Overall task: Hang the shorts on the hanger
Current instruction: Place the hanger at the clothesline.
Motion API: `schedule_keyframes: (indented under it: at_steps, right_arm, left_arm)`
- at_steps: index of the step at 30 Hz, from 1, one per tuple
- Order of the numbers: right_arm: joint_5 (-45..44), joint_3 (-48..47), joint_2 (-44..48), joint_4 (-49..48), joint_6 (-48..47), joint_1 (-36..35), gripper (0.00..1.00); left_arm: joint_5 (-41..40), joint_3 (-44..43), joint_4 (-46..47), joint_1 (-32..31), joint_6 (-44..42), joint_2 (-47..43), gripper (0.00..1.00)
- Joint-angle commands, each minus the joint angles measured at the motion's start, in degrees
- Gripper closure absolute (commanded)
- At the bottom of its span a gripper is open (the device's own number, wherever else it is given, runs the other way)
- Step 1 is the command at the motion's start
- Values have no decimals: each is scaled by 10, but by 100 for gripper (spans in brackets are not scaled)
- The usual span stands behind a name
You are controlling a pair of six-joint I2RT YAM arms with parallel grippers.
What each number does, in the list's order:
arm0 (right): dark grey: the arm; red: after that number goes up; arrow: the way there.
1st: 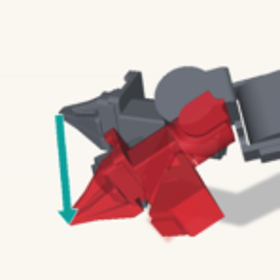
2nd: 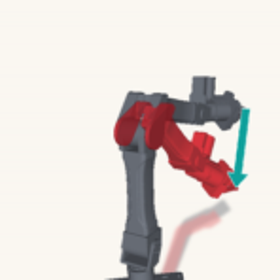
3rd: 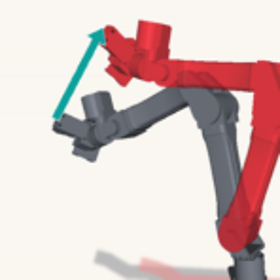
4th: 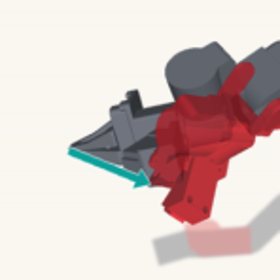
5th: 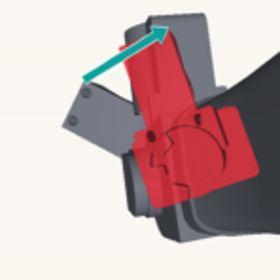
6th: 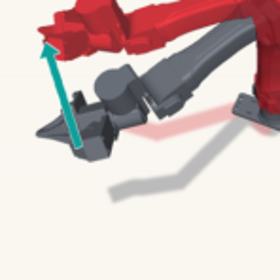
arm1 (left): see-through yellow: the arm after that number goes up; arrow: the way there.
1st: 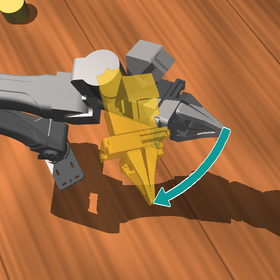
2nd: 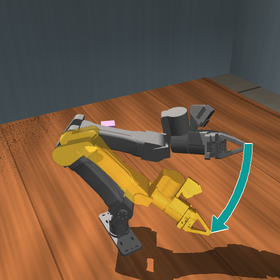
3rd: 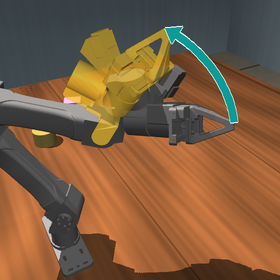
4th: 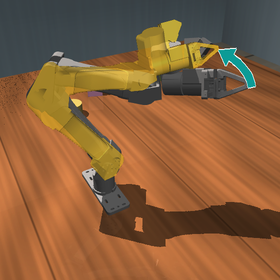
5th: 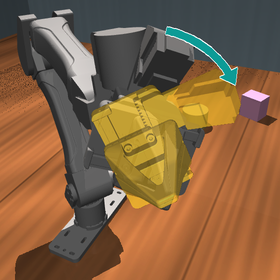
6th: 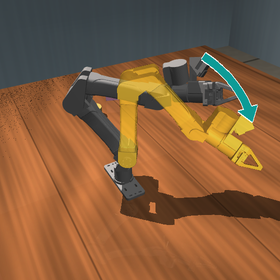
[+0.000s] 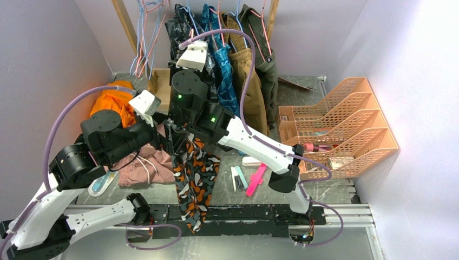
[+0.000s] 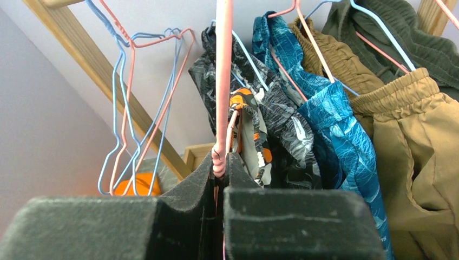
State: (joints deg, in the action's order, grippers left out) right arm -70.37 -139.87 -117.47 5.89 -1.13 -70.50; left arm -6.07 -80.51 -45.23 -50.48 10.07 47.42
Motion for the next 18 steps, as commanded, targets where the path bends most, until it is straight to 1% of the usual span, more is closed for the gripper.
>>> schedule_keyframes:
  at_steps: [1, 5, 8, 14, 18]
  right_arm:
    - [-1, -15, 6, -8, 15, -2, 100]
    - [-1, -17, 3, -8, 16, -4, 100]
    - [-1, -17, 3, -8, 18, -6, 100]
    - [-1, -12, 7, -9, 20, -8, 100]
    - [-1, -10, 7, -8, 19, -12, 100]
  left_arm:
    - [-41, 10, 14, -2, -18, -6, 9]
    - [-57, 18, 7, -2, -22, 0, 17]
    - [-63, 22, 13, -2, -25, 1, 28]
    - [-76, 20, 15, -3, -29, 5, 57]
    - [-87, 15, 11, -2, -27, 9, 80]
